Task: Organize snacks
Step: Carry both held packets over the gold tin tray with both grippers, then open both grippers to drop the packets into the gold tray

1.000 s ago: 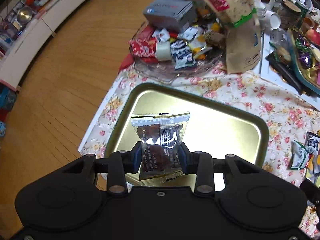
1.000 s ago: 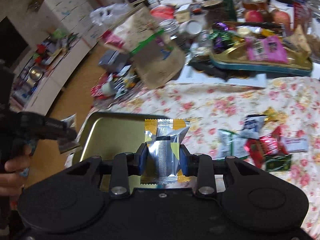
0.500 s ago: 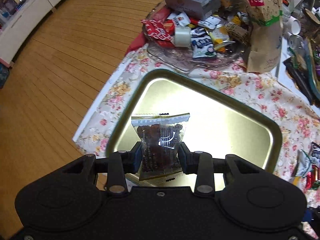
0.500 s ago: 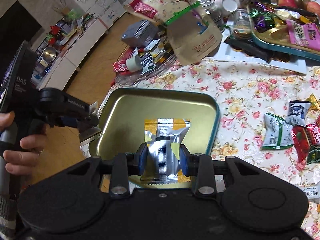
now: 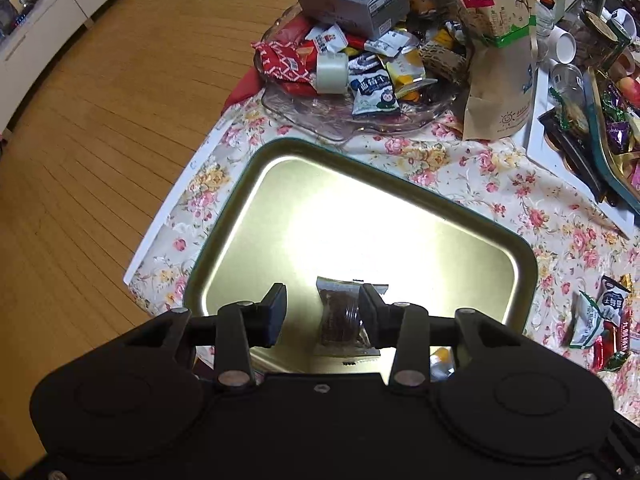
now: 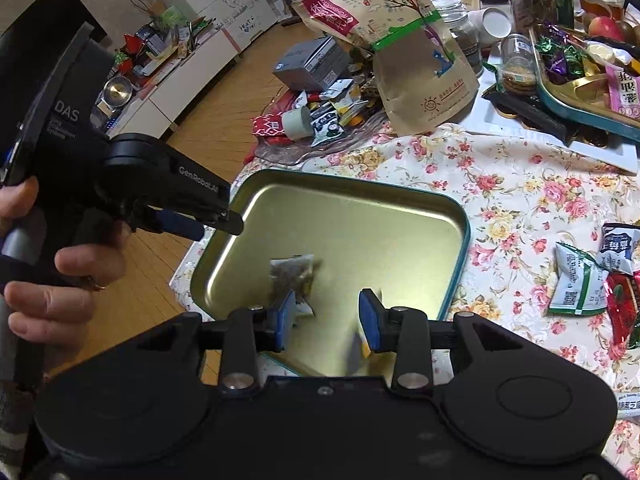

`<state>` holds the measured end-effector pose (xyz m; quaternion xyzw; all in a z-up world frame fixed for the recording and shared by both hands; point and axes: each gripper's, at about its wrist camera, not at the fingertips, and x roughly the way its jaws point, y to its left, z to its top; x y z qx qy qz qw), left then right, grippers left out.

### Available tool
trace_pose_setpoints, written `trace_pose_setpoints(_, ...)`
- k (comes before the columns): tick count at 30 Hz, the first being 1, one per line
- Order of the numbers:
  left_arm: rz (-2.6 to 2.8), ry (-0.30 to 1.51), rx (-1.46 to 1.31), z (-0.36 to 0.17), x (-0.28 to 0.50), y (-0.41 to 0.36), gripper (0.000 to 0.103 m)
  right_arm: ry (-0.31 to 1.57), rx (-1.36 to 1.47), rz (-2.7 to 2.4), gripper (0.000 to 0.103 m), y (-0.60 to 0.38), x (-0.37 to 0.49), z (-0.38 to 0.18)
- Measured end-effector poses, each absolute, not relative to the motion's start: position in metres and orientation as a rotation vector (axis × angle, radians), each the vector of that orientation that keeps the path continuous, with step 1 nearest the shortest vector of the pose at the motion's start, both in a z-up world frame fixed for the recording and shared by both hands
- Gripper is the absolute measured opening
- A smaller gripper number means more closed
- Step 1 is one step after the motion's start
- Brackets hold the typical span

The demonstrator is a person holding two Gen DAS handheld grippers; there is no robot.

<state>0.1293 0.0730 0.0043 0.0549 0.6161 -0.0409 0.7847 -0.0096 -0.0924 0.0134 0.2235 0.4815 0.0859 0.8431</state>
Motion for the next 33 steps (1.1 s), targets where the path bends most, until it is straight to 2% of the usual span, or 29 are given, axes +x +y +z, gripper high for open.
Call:
trace_pose_setpoints(18,-0.117,1.359,0.124,0.002,0.122,0.059,0.05,1.058,0.468,0.103,0.039,-0.105,-0.011,0.006)
trace_pose_setpoints(33,-0.185,1.196,0.108,0.012,0.07,-0.016,0.05,1.054,0.466,-0.073,0.041,-0.169,-0.032,0.002)
